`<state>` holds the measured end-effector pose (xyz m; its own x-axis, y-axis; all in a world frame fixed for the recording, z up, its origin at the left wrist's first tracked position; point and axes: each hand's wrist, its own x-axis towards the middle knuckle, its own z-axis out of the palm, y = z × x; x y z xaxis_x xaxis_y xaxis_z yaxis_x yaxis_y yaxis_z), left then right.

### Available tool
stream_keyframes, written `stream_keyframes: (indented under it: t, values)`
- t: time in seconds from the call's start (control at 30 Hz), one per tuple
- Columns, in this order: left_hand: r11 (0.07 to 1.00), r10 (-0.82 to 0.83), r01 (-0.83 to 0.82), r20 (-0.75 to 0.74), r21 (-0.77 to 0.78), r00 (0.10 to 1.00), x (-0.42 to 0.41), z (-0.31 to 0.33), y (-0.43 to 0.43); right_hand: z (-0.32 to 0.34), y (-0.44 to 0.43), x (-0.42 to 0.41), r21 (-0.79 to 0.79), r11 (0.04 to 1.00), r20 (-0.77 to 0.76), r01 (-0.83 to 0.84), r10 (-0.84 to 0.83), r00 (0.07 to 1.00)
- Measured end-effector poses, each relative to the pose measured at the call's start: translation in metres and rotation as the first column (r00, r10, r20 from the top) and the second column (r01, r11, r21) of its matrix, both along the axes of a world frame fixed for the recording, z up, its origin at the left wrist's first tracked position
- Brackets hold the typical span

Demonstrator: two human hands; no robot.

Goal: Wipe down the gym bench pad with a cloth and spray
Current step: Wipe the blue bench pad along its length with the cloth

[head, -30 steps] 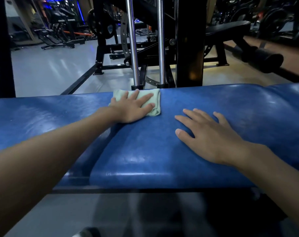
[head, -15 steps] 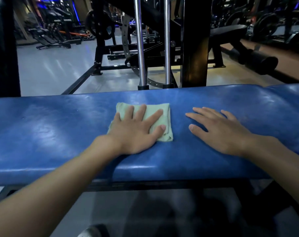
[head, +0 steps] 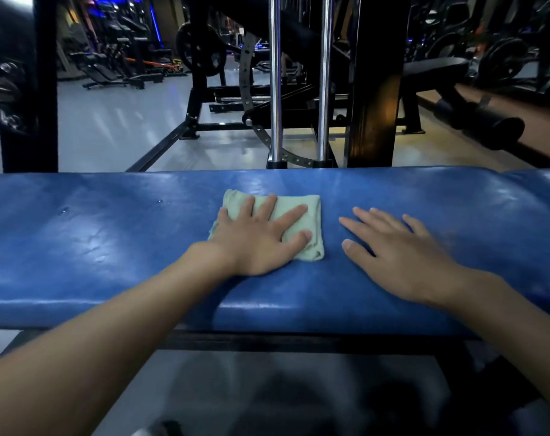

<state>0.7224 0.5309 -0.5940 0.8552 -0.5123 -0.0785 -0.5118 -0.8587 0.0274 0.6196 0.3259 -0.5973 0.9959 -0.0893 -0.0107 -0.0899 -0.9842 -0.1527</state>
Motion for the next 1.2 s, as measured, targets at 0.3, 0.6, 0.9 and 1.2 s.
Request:
stream_keyframes:
  t: [0.3,0.6,0.9,1.2]
  values:
    - [0.996,0.090,-0.089,-0.070,0.025,0.993,0.121,0.009,-0.035,0.005,0.005,-0.003,-0.034,0.999,-0.040,0.013,-0.014,0.999]
    - [0.999,-0.043,0.043,0.033,0.008,0.999,0.015,0.000,0.016,0.005,0.007,-0.004,-0.007,0.999,-0.017,0.043,-0.043,0.999]
    - [0.998,-0.068,0.068,0.064,-0.004,0.996,-0.078,-0.003,0.060,0.013,0.029,0.017,0.105,0.994,0.087,0.033,-0.042,0.995]
    - [1.000,0.020,-0.020,-0.041,-0.003,0.999,0.011,0.003,0.032,0.001,0.041,0.012,0.022,1.000,0.031,0.011,-0.011,0.999]
